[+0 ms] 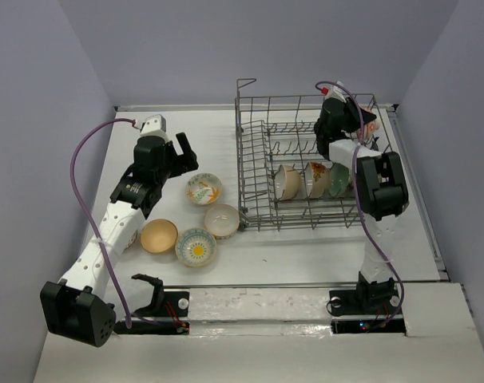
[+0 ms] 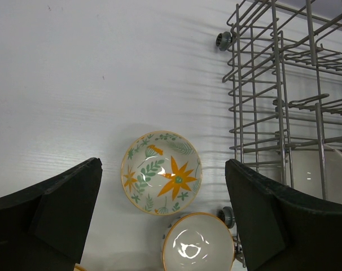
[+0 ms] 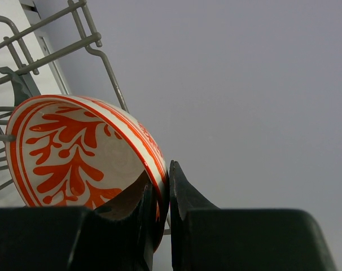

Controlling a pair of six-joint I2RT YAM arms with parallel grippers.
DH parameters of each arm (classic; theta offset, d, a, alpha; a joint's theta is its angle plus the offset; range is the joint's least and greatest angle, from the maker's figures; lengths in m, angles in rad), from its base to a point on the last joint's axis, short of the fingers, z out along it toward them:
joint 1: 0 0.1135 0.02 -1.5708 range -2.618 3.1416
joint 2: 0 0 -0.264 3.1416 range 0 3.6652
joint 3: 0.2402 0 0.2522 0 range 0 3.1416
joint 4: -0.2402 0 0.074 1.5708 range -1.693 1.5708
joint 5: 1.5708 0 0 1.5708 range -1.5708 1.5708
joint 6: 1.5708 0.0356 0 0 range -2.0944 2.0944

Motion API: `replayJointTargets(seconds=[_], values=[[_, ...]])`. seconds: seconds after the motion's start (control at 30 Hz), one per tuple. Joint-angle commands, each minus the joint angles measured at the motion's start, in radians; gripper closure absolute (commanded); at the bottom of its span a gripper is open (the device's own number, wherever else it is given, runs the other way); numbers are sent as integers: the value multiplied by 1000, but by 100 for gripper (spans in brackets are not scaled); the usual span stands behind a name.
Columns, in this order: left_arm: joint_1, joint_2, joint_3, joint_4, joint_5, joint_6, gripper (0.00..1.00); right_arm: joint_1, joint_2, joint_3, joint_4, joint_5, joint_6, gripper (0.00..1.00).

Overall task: Load the bowls into the dish rack
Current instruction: Insert the bowl into the dish rack.

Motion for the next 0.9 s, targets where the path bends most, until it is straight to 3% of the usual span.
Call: replayJointTargets(seconds=[0.0,0.1,0.2,0.4,0.87], values=[[3,-1,-2,44,6,2,1,1,34,48,81,36,-12,95],[3,1,-2,44,7,2,1,1,37,53,94,38,-26,94],[3,1,-2,44,6,2,1,10,36,42,85,35,-20,86],[3,1,-2,44,6,1,1,10,33,56,-105,13,123,85],[3,4,-2,44,7,1,1,30,62,88,-257,-22,262,77]])
